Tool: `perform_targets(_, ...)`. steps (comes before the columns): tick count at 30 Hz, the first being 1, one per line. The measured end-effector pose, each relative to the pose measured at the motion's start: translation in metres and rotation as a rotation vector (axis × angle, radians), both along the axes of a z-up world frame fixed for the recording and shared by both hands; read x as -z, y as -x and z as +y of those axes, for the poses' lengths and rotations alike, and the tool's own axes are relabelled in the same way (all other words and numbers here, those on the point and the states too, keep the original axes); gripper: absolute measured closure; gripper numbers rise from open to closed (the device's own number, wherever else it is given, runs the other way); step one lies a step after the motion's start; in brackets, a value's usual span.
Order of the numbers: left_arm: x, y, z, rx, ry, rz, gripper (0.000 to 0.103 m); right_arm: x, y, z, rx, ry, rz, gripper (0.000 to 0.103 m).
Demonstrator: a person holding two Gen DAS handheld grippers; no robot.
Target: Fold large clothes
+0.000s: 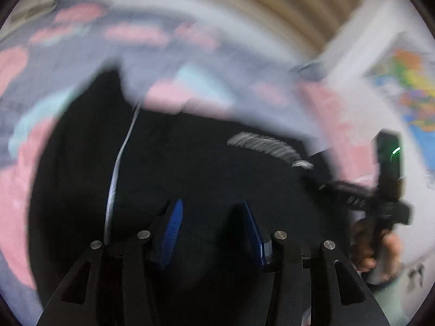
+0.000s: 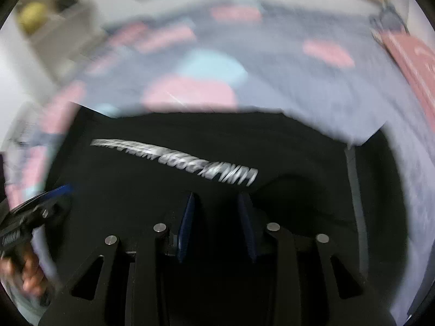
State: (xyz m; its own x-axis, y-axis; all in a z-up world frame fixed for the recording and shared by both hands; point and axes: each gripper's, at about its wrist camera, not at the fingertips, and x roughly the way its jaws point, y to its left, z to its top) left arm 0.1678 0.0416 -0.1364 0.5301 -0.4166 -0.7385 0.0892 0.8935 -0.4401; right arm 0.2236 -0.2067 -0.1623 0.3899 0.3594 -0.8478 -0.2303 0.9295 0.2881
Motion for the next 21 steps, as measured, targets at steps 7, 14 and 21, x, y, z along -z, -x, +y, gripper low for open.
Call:
perform_targets(7,-0.005,0.007,0.029,-0.054,0.102,0.0,0.074,-0.011,0.008,-0.028,0.044,-0.14,0.004,0.061)
perform_targets(14,-0.051,0.081,-0.003,0.077,0.033,-0.142,0.042,-0.044,0.105,-0.031,0.019,-0.102,-0.074,0.044)
perform_targets(21,-0.004,0.07,-0.033,0.018,-0.178,0.013,0.044,0.002,0.111,-0.004,0.044,0.071,-0.037,0.044)
